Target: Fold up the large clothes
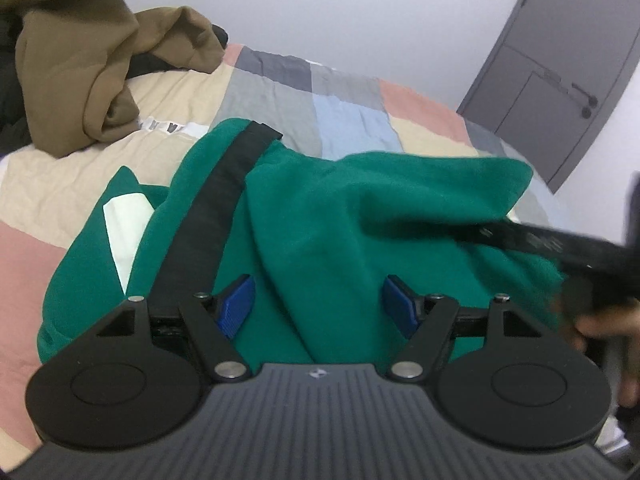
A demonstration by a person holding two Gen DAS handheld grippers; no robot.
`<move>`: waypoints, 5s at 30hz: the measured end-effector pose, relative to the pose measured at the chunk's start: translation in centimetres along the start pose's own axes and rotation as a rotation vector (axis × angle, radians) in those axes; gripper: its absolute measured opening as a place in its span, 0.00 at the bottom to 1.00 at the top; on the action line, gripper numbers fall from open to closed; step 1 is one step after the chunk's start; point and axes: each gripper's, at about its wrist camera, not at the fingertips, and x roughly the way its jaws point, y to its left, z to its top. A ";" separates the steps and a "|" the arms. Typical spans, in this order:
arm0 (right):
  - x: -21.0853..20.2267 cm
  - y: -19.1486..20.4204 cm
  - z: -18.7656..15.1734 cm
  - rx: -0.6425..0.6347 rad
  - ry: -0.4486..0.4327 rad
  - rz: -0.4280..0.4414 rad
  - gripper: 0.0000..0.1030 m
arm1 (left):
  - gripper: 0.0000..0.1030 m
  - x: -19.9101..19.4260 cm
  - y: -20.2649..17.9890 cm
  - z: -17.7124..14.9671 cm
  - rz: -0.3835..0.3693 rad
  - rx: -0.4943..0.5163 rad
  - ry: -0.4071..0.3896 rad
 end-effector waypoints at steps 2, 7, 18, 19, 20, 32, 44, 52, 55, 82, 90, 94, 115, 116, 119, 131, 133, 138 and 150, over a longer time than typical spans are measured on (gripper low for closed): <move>1.9 0.4 1.4 -0.002 0.033 -0.002 0.79 | 0.73 -0.3 0.7 0.3 -0.005 -0.023 -0.013; 7.5 1.5 5.2 -0.033 0.163 -0.054 0.78 | 0.74 -1.3 2.2 1.6 0.014 -0.076 -0.074; 18.1 1.1 7.0 0.034 0.280 -0.179 0.87 | 0.77 0.9 4.9 2.1 -0.009 -0.117 -0.059; 18.1 1.2 6.9 0.031 0.273 -0.180 0.87 | 0.77 1.1 5.0 2.0 -0.015 -0.119 -0.059; 18.2 1.2 6.8 0.027 0.267 -0.180 0.88 | 0.77 1.3 5.1 2.0 -0.020 -0.120 -0.059; 12.3 1.3 5.8 0.033 0.160 -0.145 0.78 | 0.77 0.4 4.2 1.5 -0.025 -0.053 -0.093; -4.7 2.0 -0.5 0.216 0.004 -0.009 0.79 | 0.84 -3.0 0.5 0.1 0.002 0.025 -0.109; -8.8 1.1 -5.8 0.320 -0.010 0.025 0.79 | 0.93 -4.2 -1.9 -1.5 0.046 0.079 -0.086; -9.6 0.6 -7.2 0.384 -0.022 0.052 0.79 | 0.94 -4.4 -3.0 -2.5 0.053 0.089 -0.070; -5.5 -8.3 -14.7 1.177 -0.050 0.170 0.93 | 0.95 0.9 5.7 -8.2 -0.245 -0.754 0.215; -7.3 -9.4 -14.5 1.196 -0.165 0.164 0.93 | 0.94 1.8 7.3 -8.3 -0.349 -0.907 0.102; -6.6 -7.3 -12.2 0.944 -0.110 0.138 0.90 | 0.89 2.4 7.6 -8.4 -0.322 -0.930 0.090; -14.2 -3.3 -10.5 0.601 -0.198 0.081 0.40 | 0.30 -9.7 3.8 -8.3 -0.318 -0.602 -0.051; -14.6 -3.2 -10.6 0.605 -0.199 0.087 0.40 | 0.31 -10.2 3.5 -8.5 -0.315 -0.591 -0.047; -15.5 -2.8 -10.9 0.598 -0.195 0.073 0.41 | 0.32 -10.9 2.6 -9.0 -0.296 -0.552 -0.040; -15.4 -4.3 -11.9 0.710 -0.166 0.061 0.52 | 0.55 -9.5 4.0 -7.0 -0.316 -0.536 -0.031; -15.9 -4.2 -11.4 0.680 -0.186 0.053 0.52 | 0.55 -9.6 4.0 -6.8 -0.319 -0.540 -0.065; -16.3 -4.0 -9.9 0.588 -0.241 0.034 0.52 | 0.55 -10.6 3.2 -6.3 -0.307 -0.484 -0.129; -14.2 -4.9 -3.4 0.474 -0.294 -0.004 0.52 | 0.55 -9.3 0.0 -0.3 -0.215 -0.264 -0.267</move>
